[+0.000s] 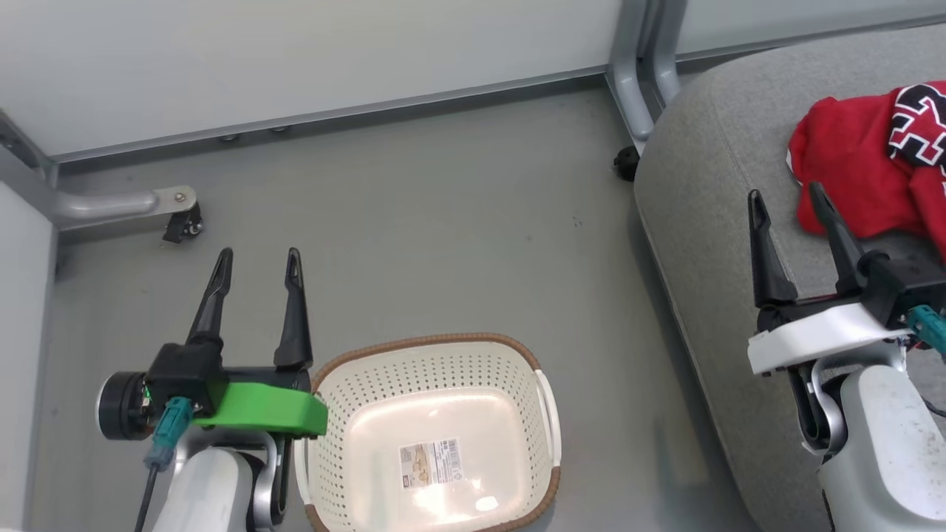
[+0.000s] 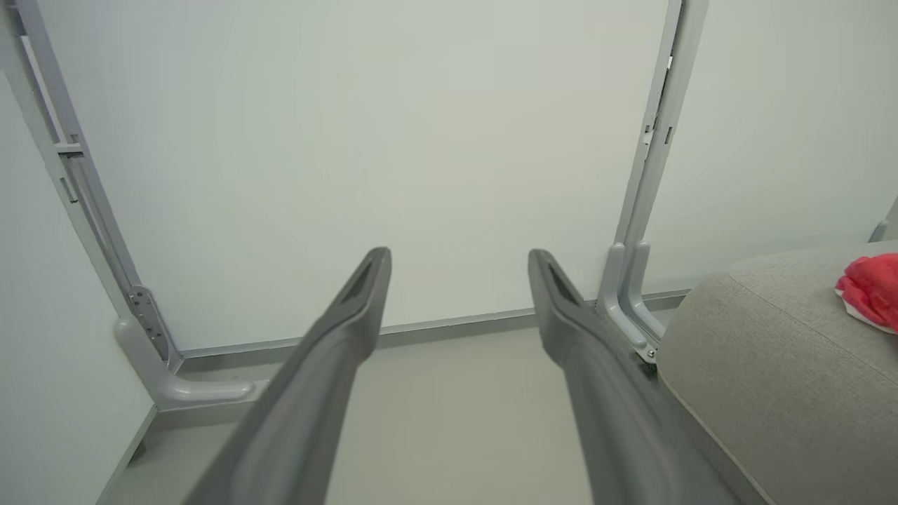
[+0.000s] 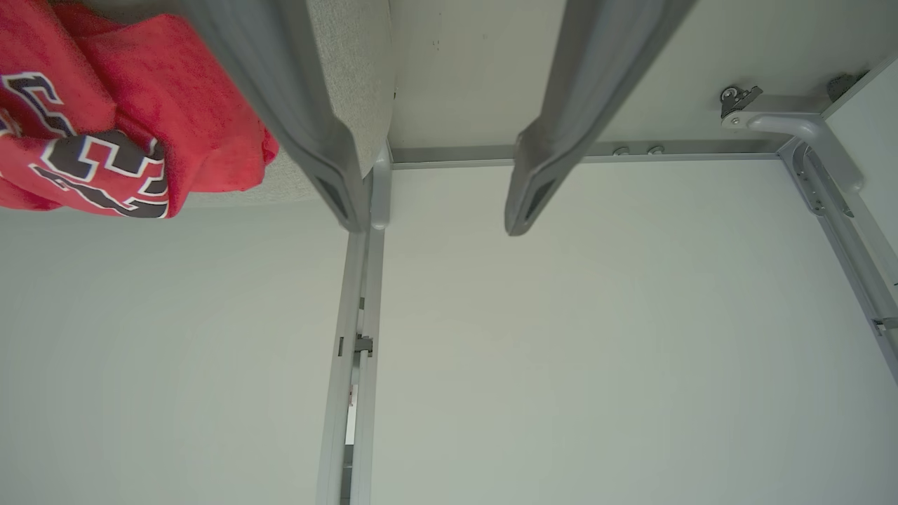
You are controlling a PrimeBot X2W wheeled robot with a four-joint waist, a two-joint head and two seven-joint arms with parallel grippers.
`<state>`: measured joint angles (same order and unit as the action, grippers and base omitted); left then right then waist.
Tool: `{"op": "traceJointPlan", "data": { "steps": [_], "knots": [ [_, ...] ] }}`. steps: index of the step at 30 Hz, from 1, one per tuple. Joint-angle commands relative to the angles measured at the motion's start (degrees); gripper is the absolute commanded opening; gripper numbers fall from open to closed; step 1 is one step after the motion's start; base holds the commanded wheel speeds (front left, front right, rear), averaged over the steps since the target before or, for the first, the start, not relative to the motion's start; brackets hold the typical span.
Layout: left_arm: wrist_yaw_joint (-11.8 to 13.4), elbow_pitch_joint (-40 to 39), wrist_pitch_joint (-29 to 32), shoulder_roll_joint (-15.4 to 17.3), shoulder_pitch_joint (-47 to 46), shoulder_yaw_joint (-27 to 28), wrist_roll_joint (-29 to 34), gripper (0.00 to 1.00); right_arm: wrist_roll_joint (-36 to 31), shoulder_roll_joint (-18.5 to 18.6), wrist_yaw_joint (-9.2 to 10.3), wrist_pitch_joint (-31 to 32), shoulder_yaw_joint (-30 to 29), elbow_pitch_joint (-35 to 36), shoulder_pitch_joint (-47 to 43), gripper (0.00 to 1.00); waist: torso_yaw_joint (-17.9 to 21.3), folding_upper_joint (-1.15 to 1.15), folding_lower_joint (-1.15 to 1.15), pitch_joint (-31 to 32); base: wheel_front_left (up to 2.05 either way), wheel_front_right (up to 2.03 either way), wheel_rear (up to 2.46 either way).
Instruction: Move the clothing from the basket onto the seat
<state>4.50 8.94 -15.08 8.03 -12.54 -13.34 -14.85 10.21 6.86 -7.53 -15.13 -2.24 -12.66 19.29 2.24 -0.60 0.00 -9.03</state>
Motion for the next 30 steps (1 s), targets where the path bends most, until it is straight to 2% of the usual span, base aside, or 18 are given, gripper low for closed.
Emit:
{"op": "traceJointPlan", "data": {
  "steps": [1, 12, 30],
  "knots": [
    [-0.4, 0.0, -0.1, -0.4, 1.8, 1.5, 0.3, 1.0, 0.3, -0.3, 0.08, 0.0, 0.3, 0.6, -1.7, 1.0, -2.7, 0.6, 0.0, 2.5, 0.0, 0.0, 0.0],
    [-2.8, 1.8, -0.1, -2.5, 8.3, 8.1, 2.8, 1.0, -0.2, -2.3, 0.08, 0.0, 1.3, 1.9, -9.8, 1.0, -5.2, 0.6, 0.0, 6.7, 0.0, 0.0, 0.0],
    [-6.3, 2.2, -0.1, -4.4, 12.0, 10.6, 5.6, 1.0, -2.6, -3.9, 0.08, 0.0, 0.9, 6.3, -19.2, 1.0, -5.8, 0.6, 0.0, 10.2, 0.0, 0.0, 0.0]
  ]
}}
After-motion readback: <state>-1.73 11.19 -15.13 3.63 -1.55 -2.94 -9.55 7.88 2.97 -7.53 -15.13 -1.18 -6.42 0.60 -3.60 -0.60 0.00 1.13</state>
